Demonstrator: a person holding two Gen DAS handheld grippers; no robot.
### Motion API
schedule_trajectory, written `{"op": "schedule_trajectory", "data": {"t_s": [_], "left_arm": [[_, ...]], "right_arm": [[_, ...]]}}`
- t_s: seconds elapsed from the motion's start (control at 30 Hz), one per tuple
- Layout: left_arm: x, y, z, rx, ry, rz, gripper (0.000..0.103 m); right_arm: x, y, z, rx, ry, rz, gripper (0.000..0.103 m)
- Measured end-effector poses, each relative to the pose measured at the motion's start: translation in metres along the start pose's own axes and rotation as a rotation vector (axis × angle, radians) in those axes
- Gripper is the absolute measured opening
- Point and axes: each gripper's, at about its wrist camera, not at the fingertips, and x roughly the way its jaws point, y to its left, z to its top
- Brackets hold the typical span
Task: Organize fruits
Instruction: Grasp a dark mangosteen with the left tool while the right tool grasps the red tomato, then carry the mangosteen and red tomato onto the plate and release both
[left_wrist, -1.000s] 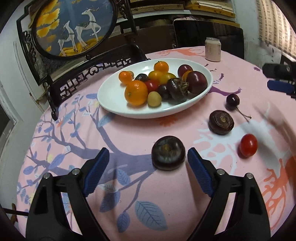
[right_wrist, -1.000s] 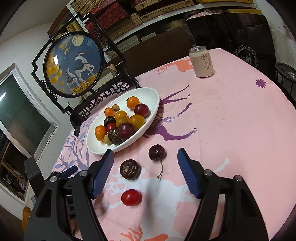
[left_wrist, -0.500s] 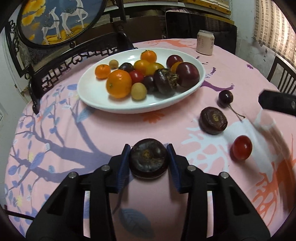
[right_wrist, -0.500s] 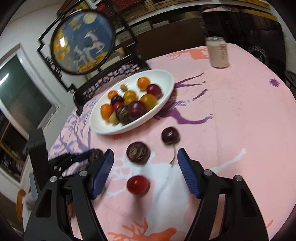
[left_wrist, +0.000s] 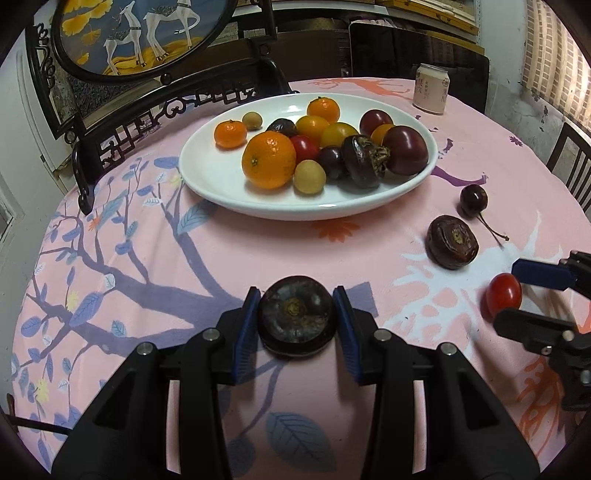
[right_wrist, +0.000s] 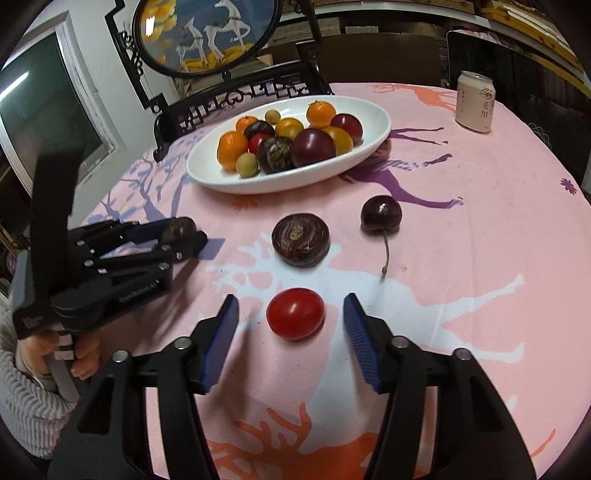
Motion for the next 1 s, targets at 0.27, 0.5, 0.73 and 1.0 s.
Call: {"op": "schedule_trajectory", "data": {"t_s": [0.27, 0.5, 0.73, 1.0], "left_arm": [[-0.003, 0.003, 0.0, -0.019, 0.002, -0.018, 0.041], [-0.033, 0.029, 0.031, -0.11, -0.081, -0.04, 0.041], [-0.016, 0.037, 0.09, -0.14, -0.124, -0.004, 0.041], [0.021, 0.058, 0.106, -0.169, -0.101, 0.039, 0.069]], "right_arm": [[0.006, 0.007, -0.003, -0.058, 0.007, -0.019, 0.032], [-0.034, -0.014, 0.035, 0.063, -0.154, 0.028, 0.032], [-0.006, -0.014, 0.112, 0.118, -0.206, 0.041, 0.033], [0.051, -0.007, 0.132, 0.054, -0.159, 0.004, 0.057]]}}
